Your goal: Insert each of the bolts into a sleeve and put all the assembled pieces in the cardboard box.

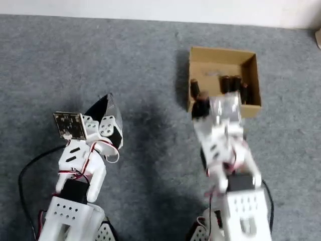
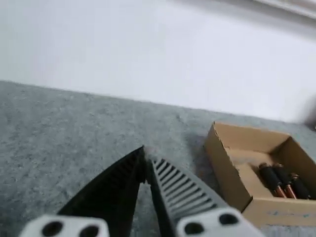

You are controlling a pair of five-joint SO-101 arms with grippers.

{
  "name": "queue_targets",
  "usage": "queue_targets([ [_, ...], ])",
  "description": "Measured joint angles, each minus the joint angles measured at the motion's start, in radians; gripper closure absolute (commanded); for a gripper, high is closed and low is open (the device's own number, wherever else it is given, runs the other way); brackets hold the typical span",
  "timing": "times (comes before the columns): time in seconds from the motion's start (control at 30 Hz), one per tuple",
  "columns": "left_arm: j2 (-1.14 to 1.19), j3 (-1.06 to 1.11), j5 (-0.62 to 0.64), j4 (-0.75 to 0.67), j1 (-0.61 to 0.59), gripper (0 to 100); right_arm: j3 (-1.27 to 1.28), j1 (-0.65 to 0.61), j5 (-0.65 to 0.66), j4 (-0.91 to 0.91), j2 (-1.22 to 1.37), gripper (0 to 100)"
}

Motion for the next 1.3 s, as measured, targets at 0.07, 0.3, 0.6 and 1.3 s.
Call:
queue_targets([
  [0.07, 0.000, 0.029, 0.000, -0.040, 0.000, 99, -0.167, 0.023, 0.000, 0.000, 0.213, 99.4],
  [0.3, 0.000, 0.051, 0.000, -0.120, 0.000, 99, -0.818, 0.114, 0.000, 0.190, 0.957, 99.4],
  [0.6, 0.000, 0.051, 0.000, -0.120, 0.000, 99, -1.668, 0.196, 0.000, 0.523, 1.748, 99.4],
  [1.3, 0.000, 0.051, 0.000, -0.120, 0.000, 99, -2.674, 0.212, 0.000, 0.954, 2.375, 67.0],
])
